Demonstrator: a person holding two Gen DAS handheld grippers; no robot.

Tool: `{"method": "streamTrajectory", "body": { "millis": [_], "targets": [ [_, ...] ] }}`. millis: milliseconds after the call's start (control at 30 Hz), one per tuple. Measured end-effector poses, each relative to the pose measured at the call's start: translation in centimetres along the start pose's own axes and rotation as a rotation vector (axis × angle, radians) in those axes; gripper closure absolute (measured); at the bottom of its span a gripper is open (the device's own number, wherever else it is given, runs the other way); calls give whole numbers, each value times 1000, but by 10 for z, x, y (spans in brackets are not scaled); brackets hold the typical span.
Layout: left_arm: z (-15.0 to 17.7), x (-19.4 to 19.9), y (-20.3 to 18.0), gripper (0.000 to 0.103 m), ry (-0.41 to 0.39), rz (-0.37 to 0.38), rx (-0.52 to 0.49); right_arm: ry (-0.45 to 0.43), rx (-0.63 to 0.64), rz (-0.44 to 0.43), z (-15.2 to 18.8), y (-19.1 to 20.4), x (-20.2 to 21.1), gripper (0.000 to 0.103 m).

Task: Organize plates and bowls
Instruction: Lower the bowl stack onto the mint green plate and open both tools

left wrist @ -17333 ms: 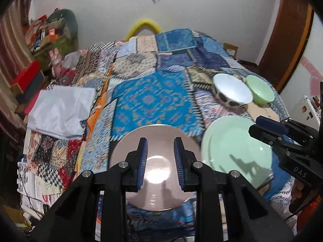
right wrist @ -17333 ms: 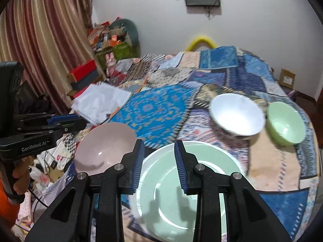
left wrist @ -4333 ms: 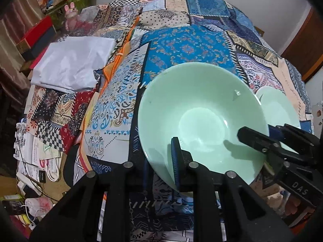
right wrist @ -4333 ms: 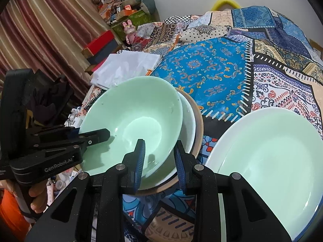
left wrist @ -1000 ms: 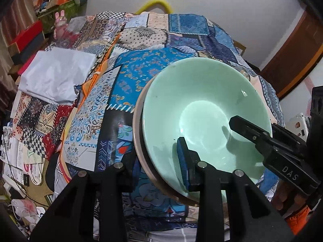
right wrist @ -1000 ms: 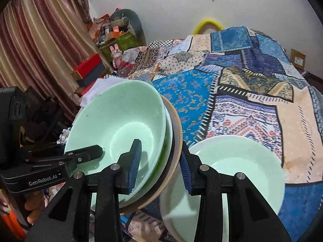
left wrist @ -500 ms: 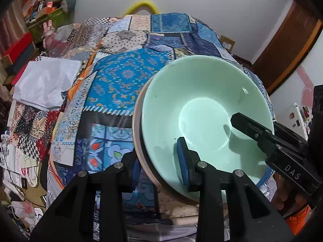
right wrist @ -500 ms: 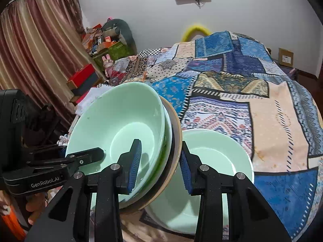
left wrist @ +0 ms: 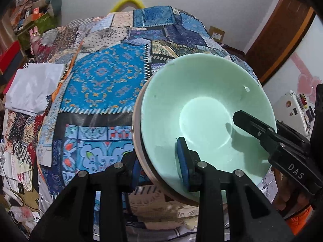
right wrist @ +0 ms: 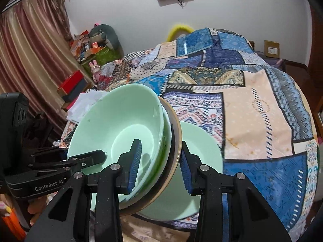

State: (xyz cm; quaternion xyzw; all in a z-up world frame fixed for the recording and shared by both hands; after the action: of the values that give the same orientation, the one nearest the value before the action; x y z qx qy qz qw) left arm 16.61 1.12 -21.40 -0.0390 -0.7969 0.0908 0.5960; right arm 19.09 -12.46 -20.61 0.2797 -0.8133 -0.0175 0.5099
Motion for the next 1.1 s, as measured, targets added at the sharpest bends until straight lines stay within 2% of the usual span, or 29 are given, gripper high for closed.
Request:
{"method": "streamTrajectory", "body": {
  "millis": [300, 733, 900, 1100],
  "targets": [
    [-7, -22, -12, 71, 32, 4, -22, 29, -37, 12, 6, -17, -10, 69],
    [-14, -51, -8, 71, 85, -2, -14, 79, -74, -3, 9, -28, -34, 69],
    [-13, -63, -3, 71, 113, -3, 4, 87, -73, -7, 12, -28, -40, 69],
    [-10, -72, 3, 70, 125, 30, 38, 81, -57, -22, 13, -29, -42, 69]
  ]
}}
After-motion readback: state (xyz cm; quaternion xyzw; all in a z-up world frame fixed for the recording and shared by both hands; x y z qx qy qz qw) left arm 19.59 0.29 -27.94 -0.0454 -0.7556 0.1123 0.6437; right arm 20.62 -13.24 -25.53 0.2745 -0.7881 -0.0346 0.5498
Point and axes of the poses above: each gripper's, at about its wrist camera, not at the fingertips, and x roughly against the way its jaws point, y to its left, z to its underside, the point moved 6 cm from there along -x, roughly the way its jaws point, and after that the axes turned 13 degrees about y, right-handed, at the moved point
